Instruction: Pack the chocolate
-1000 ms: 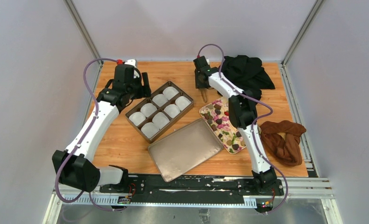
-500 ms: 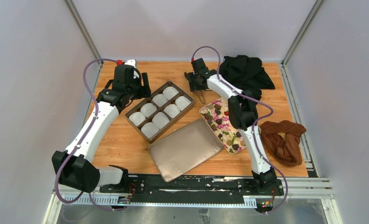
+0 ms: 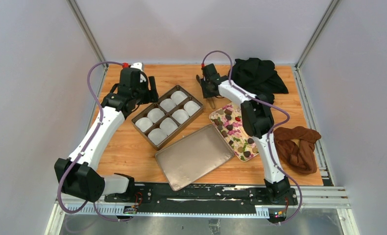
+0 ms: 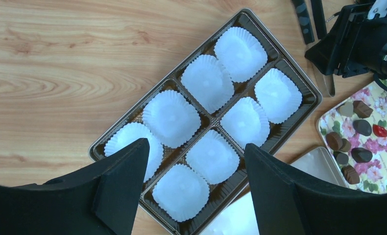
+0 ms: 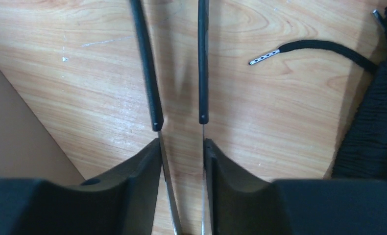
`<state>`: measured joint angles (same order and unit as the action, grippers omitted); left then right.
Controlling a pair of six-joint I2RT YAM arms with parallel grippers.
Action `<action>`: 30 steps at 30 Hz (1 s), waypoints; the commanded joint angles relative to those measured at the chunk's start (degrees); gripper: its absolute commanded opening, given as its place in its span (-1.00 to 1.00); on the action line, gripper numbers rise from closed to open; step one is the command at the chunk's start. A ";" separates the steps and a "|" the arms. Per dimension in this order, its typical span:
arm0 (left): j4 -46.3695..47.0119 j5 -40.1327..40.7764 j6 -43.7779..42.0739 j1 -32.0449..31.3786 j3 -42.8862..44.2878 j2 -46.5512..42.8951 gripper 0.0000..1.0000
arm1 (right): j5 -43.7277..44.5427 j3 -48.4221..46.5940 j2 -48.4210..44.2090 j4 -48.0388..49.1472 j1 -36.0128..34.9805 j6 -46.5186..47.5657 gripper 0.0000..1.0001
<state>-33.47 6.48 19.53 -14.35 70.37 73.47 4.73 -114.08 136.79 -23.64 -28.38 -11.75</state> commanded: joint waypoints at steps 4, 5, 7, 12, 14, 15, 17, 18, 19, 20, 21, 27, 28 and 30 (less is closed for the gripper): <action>0.91 -0.76 -0.04 0.20 0.02 -0.05 0.53 | -2.00 -3.77 3.49 -6.41 -0.38 1.70 -0.56; 0.87 -0.82 -0.09 0.20 0.17 0.11 0.53 | -2.20 -5.49 3.56 -6.94 -0.27 1.91 -0.64; 0.58 -0.78 -0.11 0.20 0.57 0.25 0.53 | -2.36 -8.54 3.46 -8.78 -0.14 2.29 -0.81; 0.18 0.16 -0.36 0.20 0.95 0.04 0.53 | -2.62 -10.97 -1.20 -12.83 0.21 1.93 -1.00; 0.15 0.45 -0.45 0.20 0.98 0.05 0.53 | -2.81 -11.13 -4.14 -14.83 0.38 1.85 -1.00; 0.08 0.58 -0.52 0.20 1.16 0.09 0.53 | -3.09 -11.31 -5.93 -16.64 0.35 1.79 -1.00; -0.01 0.83 -0.78 0.20 1.45 0.45 0.53 | -3.82 -10.26 -9.51 -19.07 0.35 1.70 -1.00; -0.08 1.01 -0.94 0.20 1.70 0.63 0.53 | -3.83 -8.68 -11.63 -20.02 0.34 1.55 -1.00; -0.30 1.26 -1.06 0.20 2.03 0.75 0.53 | -3.79 -6.60 -14.18 -20.92 0.42 1.42 -1.00; -0.36 1.52 -1.21 0.20 2.40 0.91 0.53 | -5.33 -3.69 -16.78 -21.46 0.47 1.16 -1.00; -0.36 1.74 -1.29 0.20 2.58 1.08 0.54 | -5.89 -0.55 -19.96 -21.71 0.44 1.01 -1.00; 0.51 2.00 -1.77 0.23 3.59 2.23 0.54 | -7.11 19.46 -37.80 -24.57 0.52 -1.56 -0.98; 0.65 1.79 -1.78 0.26 3.71 2.59 0.54 | -7.04 21.52 -39.97 -26.19 0.48 -2.10 -0.97; 1.18 1.41 -1.58 0.29 4.06 3.27 0.54 | -6.23 25.62 -44.45 -30.03 0.52 -2.75 -0.96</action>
<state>-33.45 7.66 18.59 -14.35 72.38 75.16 -1.28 -95.70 97.08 -44.97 -28.23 -12.25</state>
